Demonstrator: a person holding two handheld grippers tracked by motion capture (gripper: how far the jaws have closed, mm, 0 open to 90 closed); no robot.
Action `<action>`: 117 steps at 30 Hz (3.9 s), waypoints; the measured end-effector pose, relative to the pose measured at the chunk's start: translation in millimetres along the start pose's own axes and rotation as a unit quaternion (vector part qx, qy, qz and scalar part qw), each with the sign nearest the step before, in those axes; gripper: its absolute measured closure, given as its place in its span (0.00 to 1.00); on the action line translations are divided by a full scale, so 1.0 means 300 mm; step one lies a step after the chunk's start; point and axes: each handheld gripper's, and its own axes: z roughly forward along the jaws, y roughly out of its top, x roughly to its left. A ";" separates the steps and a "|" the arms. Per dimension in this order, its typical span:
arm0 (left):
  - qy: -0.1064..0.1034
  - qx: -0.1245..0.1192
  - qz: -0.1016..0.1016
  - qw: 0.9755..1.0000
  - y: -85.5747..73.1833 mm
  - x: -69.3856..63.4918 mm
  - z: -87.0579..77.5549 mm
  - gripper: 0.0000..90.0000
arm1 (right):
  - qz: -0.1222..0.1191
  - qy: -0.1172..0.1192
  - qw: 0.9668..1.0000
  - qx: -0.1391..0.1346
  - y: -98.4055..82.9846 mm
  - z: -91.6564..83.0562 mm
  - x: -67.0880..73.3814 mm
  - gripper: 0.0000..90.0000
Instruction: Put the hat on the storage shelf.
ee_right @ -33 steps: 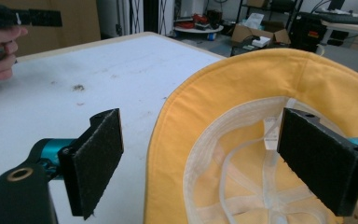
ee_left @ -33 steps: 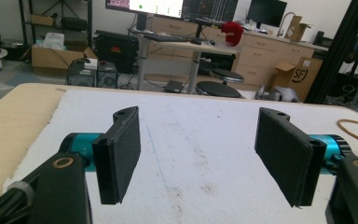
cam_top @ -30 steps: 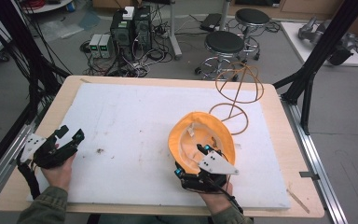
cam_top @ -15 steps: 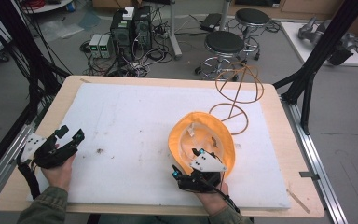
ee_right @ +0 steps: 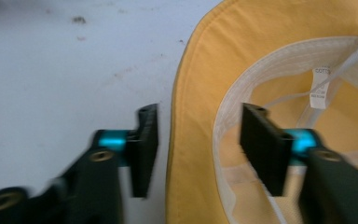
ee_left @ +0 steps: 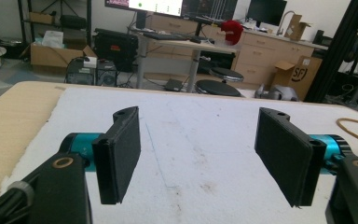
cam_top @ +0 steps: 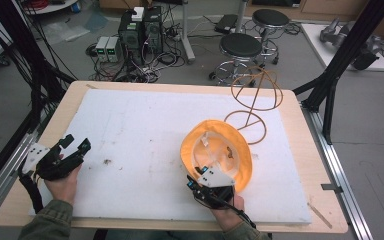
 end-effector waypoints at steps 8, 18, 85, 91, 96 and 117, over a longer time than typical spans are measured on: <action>0.000 -0.001 0.000 1.000 0.000 -0.001 0.000 0.35 | -0.008 -0.007 1.000 -0.020 0.010 -0.018 0.003 0.96; -0.002 -0.003 -0.003 1.000 0.001 -0.002 -0.001 0.35 | 0.016 0.005 0.999 -0.031 0.009 -0.026 -0.019 0.96; -0.013 -0.002 -0.008 1.000 -0.003 -0.012 -0.004 0.35 | 0.101 0.097 0.939 -0.315 0.461 -0.106 -0.645 0.96; -0.012 -0.001 -0.008 1.000 -0.004 -0.012 -0.003 0.35 | 0.126 0.039 0.934 -0.332 0.439 -0.150 -0.711 0.96; -0.018 -0.003 -0.007 1.000 -0.003 -0.013 -0.006 0.36 | 0.153 0.014 0.927 -0.341 0.406 -0.177 -0.782 0.96; -0.020 0.001 -0.009 1.000 -0.008 -0.013 0.001 0.36 | 0.298 -0.058 0.872 -0.383 0.124 -0.193 -1.040 0.96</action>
